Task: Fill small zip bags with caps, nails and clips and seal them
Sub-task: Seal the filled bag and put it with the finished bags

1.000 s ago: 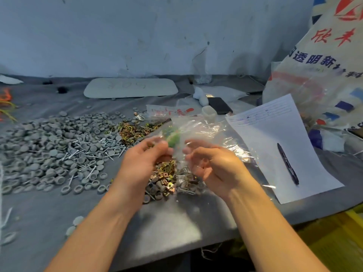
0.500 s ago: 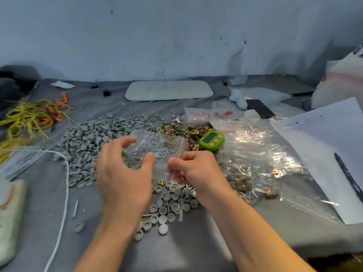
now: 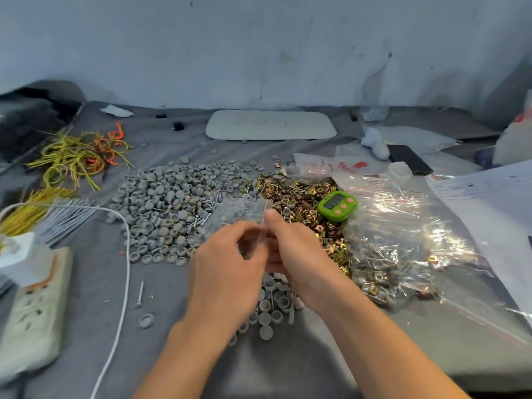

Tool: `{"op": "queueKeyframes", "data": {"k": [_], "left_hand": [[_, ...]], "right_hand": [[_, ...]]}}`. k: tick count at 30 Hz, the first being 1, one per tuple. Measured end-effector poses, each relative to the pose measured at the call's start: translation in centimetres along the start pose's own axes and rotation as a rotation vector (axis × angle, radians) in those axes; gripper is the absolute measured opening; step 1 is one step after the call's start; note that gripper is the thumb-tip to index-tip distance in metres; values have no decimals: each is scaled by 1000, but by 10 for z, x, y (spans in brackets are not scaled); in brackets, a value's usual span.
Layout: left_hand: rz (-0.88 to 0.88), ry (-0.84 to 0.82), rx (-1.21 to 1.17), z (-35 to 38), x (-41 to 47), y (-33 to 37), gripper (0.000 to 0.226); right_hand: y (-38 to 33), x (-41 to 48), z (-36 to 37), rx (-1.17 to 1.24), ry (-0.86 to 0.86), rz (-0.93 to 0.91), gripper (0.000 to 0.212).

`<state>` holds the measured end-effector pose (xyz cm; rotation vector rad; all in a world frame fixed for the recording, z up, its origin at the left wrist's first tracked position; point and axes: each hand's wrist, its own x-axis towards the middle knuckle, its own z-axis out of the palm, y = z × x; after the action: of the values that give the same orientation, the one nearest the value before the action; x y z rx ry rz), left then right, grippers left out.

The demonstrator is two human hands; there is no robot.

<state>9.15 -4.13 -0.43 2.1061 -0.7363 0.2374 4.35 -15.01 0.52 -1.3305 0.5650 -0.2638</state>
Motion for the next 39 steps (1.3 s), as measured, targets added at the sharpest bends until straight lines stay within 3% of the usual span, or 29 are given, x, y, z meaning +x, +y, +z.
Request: {"op": "queueKeyframes", "data": {"k": [5, 8, 11, 14, 17, 21, 27, 30, 34, 36, 39], "left_hand": [[-92, 5, 144, 0, 0, 1, 8], [-196, -16, 155, -6, 11, 4, 13], [-314, -109, 20, -6, 26, 8, 27], [-382, -148, -103, -3, 28, 12, 24], [-382, -148, -66, -2, 24, 10, 22], [-392, -189, -66, -3, 15, 4, 19], [-395, -420, -397, -10, 13, 2, 17], [-416, -550, -563, -18, 19, -2, 32], [-482, -669, -721, -20, 19, -1, 37], [-479, -636, -637, -14, 16, 3, 36], [-317, -406, -72, -17, 16, -3, 31]], "right_hand": [[10, -3, 4, -197, 16, -26, 64], [12, -5, 3, -258, 36, -90, 43], [10, -6, -8, -326, 129, -164, 25], [8, -9, -19, -435, 220, -211, 22], [6, -13, -19, -330, 140, -206, 23], [7, -12, -22, -490, 86, -243, 24], [-1, -11, -33, -567, -33, -227, 32], [-6, -12, -33, -607, -78, -200, 36], [-8, -15, -31, -787, -16, -286, 44], [-9, -16, -33, -939, 60, -354, 41], [-6, -15, -36, -1112, 143, -353, 42]]}}
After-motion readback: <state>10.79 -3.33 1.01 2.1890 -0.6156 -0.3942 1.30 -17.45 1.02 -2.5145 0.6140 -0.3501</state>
